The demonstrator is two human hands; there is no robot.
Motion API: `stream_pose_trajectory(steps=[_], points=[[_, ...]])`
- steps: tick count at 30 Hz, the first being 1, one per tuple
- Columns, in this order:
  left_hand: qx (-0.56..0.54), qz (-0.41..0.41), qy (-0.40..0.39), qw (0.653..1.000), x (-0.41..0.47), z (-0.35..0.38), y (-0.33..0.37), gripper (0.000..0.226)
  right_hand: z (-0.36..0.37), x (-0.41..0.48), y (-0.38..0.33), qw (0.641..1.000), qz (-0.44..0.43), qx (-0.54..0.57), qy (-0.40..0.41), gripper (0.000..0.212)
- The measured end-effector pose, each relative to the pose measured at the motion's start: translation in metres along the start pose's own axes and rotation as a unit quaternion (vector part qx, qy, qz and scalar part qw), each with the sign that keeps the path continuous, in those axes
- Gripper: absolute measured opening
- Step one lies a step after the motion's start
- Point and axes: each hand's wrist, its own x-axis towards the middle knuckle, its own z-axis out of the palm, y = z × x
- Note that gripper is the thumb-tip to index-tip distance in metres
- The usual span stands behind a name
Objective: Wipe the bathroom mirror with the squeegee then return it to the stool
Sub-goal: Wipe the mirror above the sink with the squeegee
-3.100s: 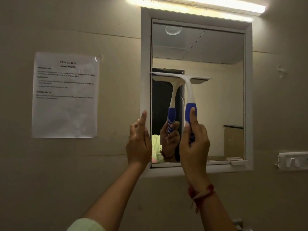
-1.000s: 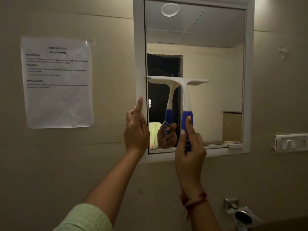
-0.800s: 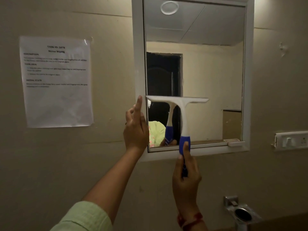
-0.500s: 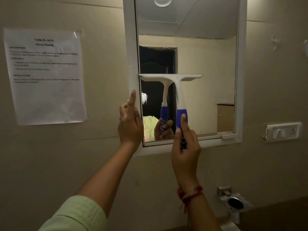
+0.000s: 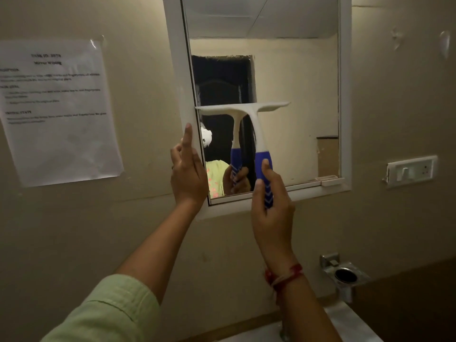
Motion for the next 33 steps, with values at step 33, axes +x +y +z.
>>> stream_pose_trajectory(steps=[33], points=[[0.021, 0.004, 0.024, 0.999, 0.001, 0.002, 0.002, 0.045, -0.022, 0.003, 0.010, 0.999, -0.010, 0.020, -0.036, 0.040]])
